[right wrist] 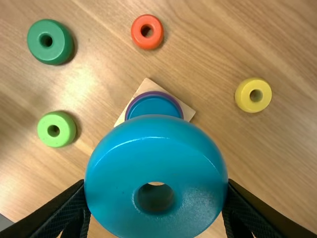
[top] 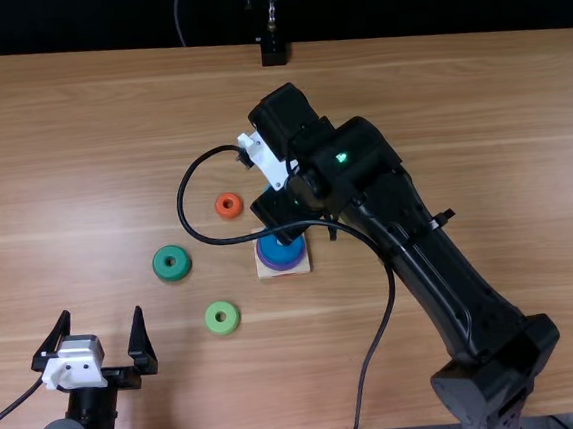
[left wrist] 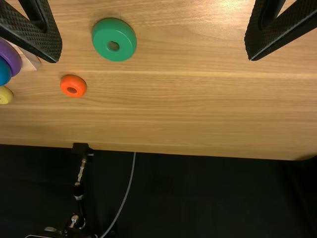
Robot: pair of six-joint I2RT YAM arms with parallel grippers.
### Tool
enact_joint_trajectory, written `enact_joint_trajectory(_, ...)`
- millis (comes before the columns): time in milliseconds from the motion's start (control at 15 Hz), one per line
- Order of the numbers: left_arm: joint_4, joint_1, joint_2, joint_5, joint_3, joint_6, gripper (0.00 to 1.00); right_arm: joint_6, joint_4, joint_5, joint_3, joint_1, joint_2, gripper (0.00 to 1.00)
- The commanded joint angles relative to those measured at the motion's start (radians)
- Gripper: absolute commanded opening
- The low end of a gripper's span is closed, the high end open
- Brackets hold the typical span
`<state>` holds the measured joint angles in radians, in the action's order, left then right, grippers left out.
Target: Build the Hanoi tower: stack the rings onto the peg from bottom to top in this color order: purple, dark blue, light blue, dark green, light green, yellow, orange.
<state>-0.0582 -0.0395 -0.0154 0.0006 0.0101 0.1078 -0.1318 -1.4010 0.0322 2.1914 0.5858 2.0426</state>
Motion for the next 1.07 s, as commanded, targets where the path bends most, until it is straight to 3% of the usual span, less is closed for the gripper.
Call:
enact_joint_trajectory(0,-0.027,-0.005,0.015,-0.012,-0.01,-0.005,1.0,-0.003,-0.001,-0.008,-0.01,-0.009,-0.025,0.0)
enact_joint_trajectory(467,-0.027,-0.005,0.015,-0.012,-0.01,-0.005,1.0,0.001,0.008,-0.008,-0.009,-0.011,-0.024,0.0)
enact_joint_trajectory(600,-0.027,-0.005,0.015,-0.012,-0.01,-0.005,1.0,0.001,0.008,-0.016,-0.005,-0.011,-0.024,0.69)
enact_joint_trajectory(667,-0.027,-0.005,0.015,-0.012,-0.01,-0.005,1.0,-0.001,0.006,-0.043,-0.007,-0.009,-0.024,1.0)
enact_joint_trajectory(800,-0.027,-0.005,0.015,-0.012,-0.01,-0.005,1.0,-0.006,0.005,-0.139,-0.012,-0.009,-0.024,1.0)
enact_joint_trajectory(1000,-0.027,-0.005,0.015,-0.012,-0.01,-0.005,1.0,-0.004,0.006,-0.141,-0.013,-0.009,-0.022,1.0)
